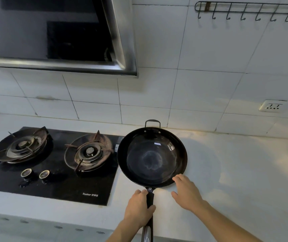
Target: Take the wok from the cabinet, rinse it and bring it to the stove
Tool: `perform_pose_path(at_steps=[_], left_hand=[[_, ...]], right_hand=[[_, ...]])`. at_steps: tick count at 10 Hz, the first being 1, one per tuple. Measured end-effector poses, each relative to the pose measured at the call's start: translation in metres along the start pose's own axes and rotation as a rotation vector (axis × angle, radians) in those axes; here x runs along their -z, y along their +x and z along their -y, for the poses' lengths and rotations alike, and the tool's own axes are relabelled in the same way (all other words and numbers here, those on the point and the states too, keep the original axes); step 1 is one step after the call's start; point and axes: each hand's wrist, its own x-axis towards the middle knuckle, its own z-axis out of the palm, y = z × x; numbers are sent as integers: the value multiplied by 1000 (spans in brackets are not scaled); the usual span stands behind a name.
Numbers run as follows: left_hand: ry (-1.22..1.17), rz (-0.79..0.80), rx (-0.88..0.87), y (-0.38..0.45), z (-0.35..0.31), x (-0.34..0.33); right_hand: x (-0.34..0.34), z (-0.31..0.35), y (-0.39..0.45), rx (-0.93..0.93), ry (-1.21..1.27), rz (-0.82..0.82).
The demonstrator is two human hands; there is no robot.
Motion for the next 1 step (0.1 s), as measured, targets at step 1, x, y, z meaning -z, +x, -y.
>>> perform_pose_path(at_steps=[1], left_hand=[[62, -38, -8, 1, 2, 11]], right_hand=[[4, 2, 4, -4, 39, 25]])
